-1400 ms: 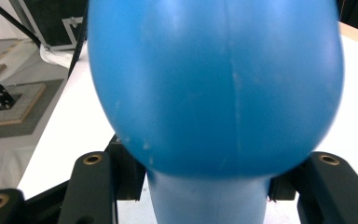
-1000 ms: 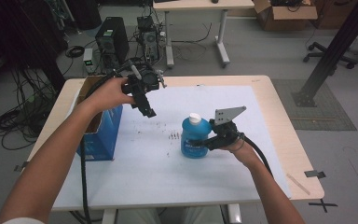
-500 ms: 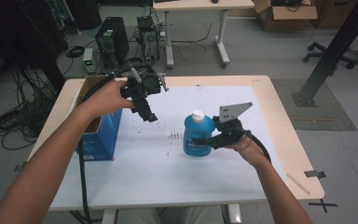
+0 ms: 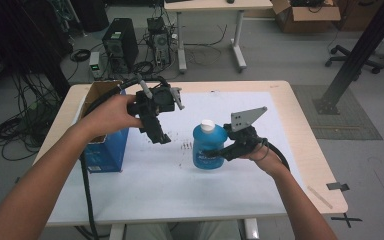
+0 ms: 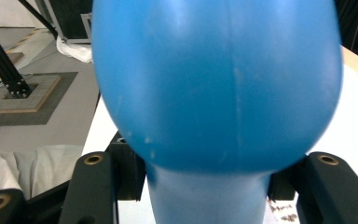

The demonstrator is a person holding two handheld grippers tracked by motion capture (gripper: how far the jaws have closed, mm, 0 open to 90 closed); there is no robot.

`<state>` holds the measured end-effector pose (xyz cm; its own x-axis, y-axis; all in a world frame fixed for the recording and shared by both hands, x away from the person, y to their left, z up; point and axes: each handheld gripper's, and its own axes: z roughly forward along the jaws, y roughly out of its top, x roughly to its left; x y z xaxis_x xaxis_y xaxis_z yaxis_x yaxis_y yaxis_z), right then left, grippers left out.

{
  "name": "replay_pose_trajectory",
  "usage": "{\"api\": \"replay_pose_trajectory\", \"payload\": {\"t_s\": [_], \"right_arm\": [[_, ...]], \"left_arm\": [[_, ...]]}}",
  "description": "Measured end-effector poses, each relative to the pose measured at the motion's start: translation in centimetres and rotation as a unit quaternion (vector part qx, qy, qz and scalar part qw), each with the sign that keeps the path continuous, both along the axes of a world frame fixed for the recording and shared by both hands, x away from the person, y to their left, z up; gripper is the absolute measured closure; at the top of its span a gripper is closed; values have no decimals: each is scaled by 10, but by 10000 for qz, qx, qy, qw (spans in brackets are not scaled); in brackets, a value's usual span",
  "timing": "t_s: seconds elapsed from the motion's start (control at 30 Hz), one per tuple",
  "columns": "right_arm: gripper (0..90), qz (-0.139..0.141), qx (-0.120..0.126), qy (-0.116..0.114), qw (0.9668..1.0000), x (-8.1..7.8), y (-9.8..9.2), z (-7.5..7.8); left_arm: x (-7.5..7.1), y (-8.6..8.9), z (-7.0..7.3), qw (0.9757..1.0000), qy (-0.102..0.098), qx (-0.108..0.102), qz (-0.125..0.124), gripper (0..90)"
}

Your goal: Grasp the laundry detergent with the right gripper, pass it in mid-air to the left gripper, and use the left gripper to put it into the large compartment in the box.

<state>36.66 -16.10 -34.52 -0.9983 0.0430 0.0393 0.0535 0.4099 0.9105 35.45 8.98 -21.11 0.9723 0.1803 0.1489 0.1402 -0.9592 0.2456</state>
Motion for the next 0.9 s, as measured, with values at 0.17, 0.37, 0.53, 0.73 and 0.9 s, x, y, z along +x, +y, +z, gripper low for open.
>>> {"api": "replay_pose_trajectory", "payload": {"t_s": [0.17,0.37,0.53,0.73,0.9], "right_arm": [[435,109,9,-13,9999,-4,6,3],[435,296,45,-58,9995,-11,15,8],[435,359,50,-100,9993,-16,20,12],[436,457,58,-109,9989,-20,29,15],[436,606,40,-128,9981,-22,40,18]], "left_arm": [[-14,-5,9,9999,8,9,-149,68],[-25,-7,16,9997,61,-2,-234,69],[-33,-8,21,9994,154,-80,-306,69],[-40,-11,26,9992,172,-60,-345,69],[-44,-14,31,9992,157,-51,-373,69]]}}
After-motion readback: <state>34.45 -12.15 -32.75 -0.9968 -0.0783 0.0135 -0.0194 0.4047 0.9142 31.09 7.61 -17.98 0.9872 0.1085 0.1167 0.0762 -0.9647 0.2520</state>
